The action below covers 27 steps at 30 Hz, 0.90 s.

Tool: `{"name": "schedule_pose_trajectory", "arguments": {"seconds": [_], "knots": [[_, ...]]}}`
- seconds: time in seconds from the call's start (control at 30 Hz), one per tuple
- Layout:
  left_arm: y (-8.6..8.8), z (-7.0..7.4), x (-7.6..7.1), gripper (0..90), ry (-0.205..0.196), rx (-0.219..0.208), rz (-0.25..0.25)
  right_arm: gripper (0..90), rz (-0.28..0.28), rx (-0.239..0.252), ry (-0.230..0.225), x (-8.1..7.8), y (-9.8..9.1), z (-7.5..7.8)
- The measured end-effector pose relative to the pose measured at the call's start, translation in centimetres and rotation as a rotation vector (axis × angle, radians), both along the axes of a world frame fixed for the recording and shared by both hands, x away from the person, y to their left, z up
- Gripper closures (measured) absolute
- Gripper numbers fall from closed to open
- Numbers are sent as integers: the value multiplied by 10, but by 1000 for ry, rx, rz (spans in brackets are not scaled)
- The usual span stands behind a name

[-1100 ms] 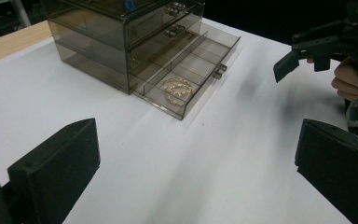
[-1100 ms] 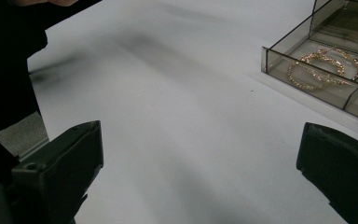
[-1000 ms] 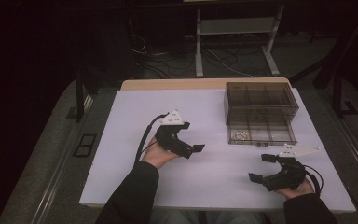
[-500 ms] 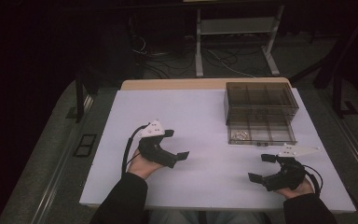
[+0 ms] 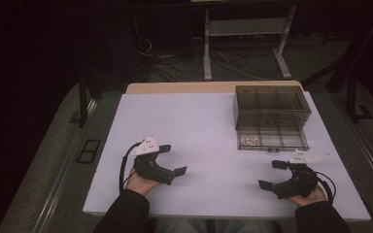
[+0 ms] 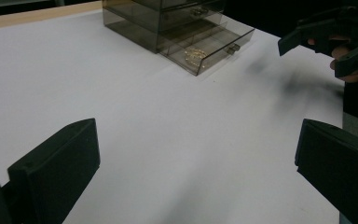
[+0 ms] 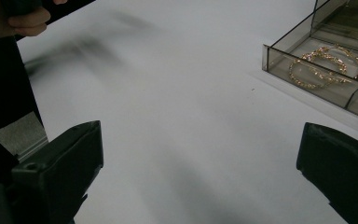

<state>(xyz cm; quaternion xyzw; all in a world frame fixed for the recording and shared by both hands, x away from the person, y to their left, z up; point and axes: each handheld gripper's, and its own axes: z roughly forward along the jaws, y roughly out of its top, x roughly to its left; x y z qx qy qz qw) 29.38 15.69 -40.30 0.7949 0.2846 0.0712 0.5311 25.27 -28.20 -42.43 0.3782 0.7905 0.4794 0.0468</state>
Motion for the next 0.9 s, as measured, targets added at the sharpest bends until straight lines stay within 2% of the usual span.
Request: {"name": "schedule_pose_trajectory", "arguments": {"seconds": [0.2, 0.47, 0.6, 0.7, 0.8, 0.9], "knots": [[9, -3, -9, 0, -6, -1, 16, 0, 0, -2, 3, 0, 0, 0], [24, -10, -22, 0, -21, -49, 66, 0, -3, -5, 10, -1, 0, -1], [28, -16, -28, 0, -15, -47, 58, 0, -2, -8, 6, -1, -1, -1], [30, -19, -28, 0, -8, -47, 55, 0, -5, -4, 14, -1, -1, 0], [32, -21, -27, 0, 3, -68, 59, 0, -6, -10, 17, -1, -1, 2], [33, -21, -26, 0, -3, -62, 62, 0, -5, -23, 12, 0, -3, 6]]}}
